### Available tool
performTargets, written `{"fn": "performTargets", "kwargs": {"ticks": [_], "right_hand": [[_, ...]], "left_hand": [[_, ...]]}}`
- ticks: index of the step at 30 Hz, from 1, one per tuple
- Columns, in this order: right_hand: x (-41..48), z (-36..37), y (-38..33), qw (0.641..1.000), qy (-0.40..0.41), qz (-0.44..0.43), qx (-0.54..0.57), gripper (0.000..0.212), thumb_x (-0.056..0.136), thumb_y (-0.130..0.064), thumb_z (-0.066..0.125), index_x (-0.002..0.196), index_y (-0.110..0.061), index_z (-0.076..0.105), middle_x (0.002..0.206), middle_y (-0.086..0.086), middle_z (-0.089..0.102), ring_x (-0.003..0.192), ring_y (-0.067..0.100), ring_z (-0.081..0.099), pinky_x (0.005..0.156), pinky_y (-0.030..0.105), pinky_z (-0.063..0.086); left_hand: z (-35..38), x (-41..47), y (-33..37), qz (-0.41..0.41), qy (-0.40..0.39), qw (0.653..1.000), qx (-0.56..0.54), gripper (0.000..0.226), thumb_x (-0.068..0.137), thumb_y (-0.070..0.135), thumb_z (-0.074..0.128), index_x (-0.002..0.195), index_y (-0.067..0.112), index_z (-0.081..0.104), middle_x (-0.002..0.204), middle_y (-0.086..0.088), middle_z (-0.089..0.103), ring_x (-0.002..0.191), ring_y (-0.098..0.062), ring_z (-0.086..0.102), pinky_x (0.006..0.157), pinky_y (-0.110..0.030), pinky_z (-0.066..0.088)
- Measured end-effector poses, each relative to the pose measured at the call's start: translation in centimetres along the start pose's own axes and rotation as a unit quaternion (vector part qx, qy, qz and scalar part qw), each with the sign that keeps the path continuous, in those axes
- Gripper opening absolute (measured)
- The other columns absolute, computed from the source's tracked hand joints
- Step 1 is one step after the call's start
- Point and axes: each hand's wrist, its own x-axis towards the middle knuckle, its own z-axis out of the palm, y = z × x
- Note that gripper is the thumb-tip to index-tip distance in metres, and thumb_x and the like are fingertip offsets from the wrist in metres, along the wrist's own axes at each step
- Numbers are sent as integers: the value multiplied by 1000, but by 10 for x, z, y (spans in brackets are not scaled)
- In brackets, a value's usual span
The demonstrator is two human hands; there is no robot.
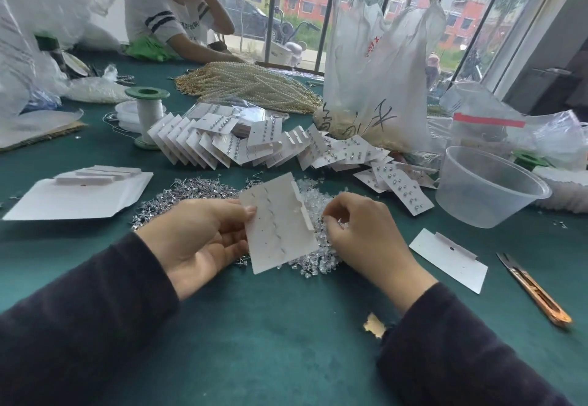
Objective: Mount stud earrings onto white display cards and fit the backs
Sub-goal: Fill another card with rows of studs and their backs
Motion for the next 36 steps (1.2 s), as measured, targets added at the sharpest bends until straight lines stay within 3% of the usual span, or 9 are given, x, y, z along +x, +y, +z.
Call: {"fn": "performTargets", "kwargs": {"ticks": [3,6,8,13,17,23,28,33,36], "right_hand": [[0,-2,1,999,26,4,31,9,82,-9,60,81,-16,65,76,-6,64,72,8,57,65,8,41],[-1,-5,1,998,29,19,51,9,80,-9,62,76,-18,64,69,-14,60,64,-2,54,59,2,38],[-2,-7,1,997,29,27,62,9,79,-12,65,72,-18,64,65,-14,59,57,-2,51,56,4,37],[-3,-10,2,994,37,44,98,12,77,-16,70,67,-21,66,60,-13,60,56,-7,52,53,5,37],[-3,-10,4,992,38,48,107,12,77,-14,70,68,-22,67,59,-15,60,55,-9,52,53,3,37],[-3,-13,4,990,57,54,117,15,79,-9,63,73,-22,69,60,-16,59,58,-9,53,54,4,38],[-4,-23,-4,976,102,61,181,11,79,-10,67,74,-19,70,67,-8,67,58,1,59,57,13,45],[-17,-26,-32,960,167,-73,211,6,78,-10,71,78,-15,69,74,-10,67,71,2,60,69,9,45],[-22,-10,-44,964,172,-151,136,4,74,-6,72,76,-9,70,81,1,63,78,10,58,73,10,41]], "left_hand": [[2,-2,-1,2,-19,1000,13,28,84,-1,52,112,0,58,77,-11,66,54,-15,59,43,-17,44],[5,-4,-4,1,-28,999,14,14,81,-3,55,93,0,62,68,-11,68,49,-14,60,43,-17,44],[6,-5,-6,4,-33,999,2,7,75,-6,58,79,-1,61,61,-12,67,45,-14,60,43,-18,48],[6,-6,-11,0,-44,999,10,27,53,-1,63,79,-4,60,58,-12,66,42,-14,60,41,-21,52],[8,-5,-14,-11,-31,999,8,7,72,-8,60,74,-2,59,56,-12,64,40,-13,58,40,-20,51],[8,-1,-16,-5,-3,1000,-7,12,78,-10,57,79,2,54,69,-15,61,42,-14,57,40,-19,51],[9,1,-17,24,7,1000,-6,7,77,-8,59,78,-1,57,58,-12,67,44,-17,62,43,-22,53],[14,2,-19,69,34,997,22,13,81,-6,58,94,-6,58,69,-15,69,51,-19,67,47,-26,56],[19,-1,-20,77,31,996,26,4,82,-8,56,84,-5,58,58,-12,68,44,-15,64,40,-21,51]]}}
